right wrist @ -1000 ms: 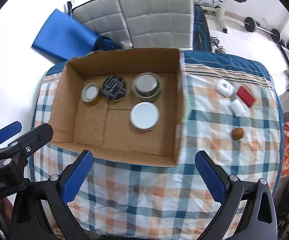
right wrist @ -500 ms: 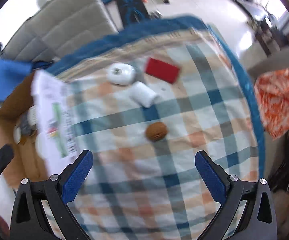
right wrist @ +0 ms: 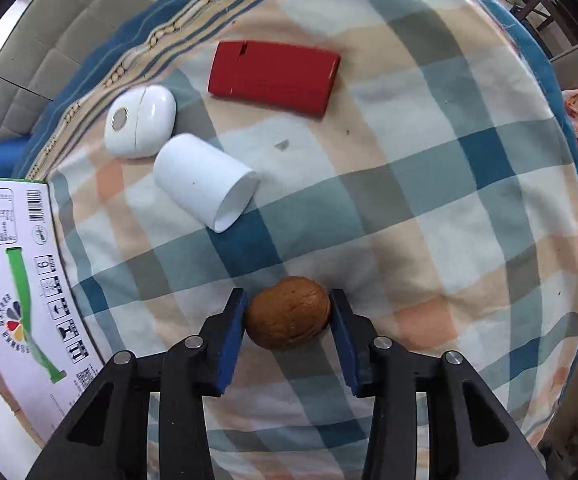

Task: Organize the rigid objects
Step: 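Grasp the walnut with the right tool, then grasp the small white cylinder with the left tool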

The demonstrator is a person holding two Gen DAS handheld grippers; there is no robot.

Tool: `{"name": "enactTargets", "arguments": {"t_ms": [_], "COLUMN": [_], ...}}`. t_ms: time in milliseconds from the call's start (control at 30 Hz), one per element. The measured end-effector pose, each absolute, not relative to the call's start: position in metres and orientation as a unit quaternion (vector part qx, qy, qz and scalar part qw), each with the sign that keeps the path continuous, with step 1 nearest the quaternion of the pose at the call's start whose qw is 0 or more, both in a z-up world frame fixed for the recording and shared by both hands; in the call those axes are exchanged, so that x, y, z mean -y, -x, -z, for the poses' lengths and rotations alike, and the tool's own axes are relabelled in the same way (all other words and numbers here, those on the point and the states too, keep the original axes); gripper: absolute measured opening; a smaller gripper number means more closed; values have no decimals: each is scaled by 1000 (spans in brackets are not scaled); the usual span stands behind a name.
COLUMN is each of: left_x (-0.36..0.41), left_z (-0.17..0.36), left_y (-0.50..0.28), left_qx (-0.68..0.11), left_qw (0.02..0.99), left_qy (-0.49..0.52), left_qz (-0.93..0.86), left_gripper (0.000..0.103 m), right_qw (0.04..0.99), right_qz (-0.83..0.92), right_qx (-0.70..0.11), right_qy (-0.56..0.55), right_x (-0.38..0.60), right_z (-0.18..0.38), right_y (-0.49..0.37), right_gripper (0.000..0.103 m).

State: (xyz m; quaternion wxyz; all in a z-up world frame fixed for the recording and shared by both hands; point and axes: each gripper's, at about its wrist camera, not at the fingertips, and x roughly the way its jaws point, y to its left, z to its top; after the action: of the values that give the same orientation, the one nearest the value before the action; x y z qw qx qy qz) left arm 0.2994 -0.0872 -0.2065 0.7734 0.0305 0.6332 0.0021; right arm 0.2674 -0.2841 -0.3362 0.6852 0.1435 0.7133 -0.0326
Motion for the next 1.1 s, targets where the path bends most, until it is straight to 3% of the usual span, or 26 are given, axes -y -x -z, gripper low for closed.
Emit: {"name": "enactTargets", "arguments": {"t_ms": [233, 533, 600, 700, 767, 900, 1100], "left_x": [147, 208, 213, 217, 219, 221, 219], "left_z": [229, 304, 315, 331, 342, 345, 326], "left_y": [-327, -350, -352, -355, -356, -357, -353], "left_qx": [-648, -697, -703, -716, -723, -718, -703], "left_qw": [759, 694, 686, 671, 662, 669, 686], "left_qy": [-37, -96, -103, -112, -117, -120, -104], "left_qz": [53, 154, 156, 156, 155, 150, 154], "left_gripper": [103, 103, 96, 79, 60, 46, 47], "right_qw": [686, 674, 672, 668, 667, 668, 672], "right_qz": [48, 59, 58, 58, 58, 57, 46], "right_qx": [-713, -724, -726, -731, -732, -733, -731], "right_qy": [-138, -133, -131, -127, -123, -118, -114], "right_x": [339, 393, 396, 402, 399, 395, 387], "right_z": [329, 337, 339, 344, 348, 349, 343], "right_y": [-273, -285, -289, -293, -299, -304, -297], "right_gripper": [44, 44, 44, 44, 44, 44, 44]}}
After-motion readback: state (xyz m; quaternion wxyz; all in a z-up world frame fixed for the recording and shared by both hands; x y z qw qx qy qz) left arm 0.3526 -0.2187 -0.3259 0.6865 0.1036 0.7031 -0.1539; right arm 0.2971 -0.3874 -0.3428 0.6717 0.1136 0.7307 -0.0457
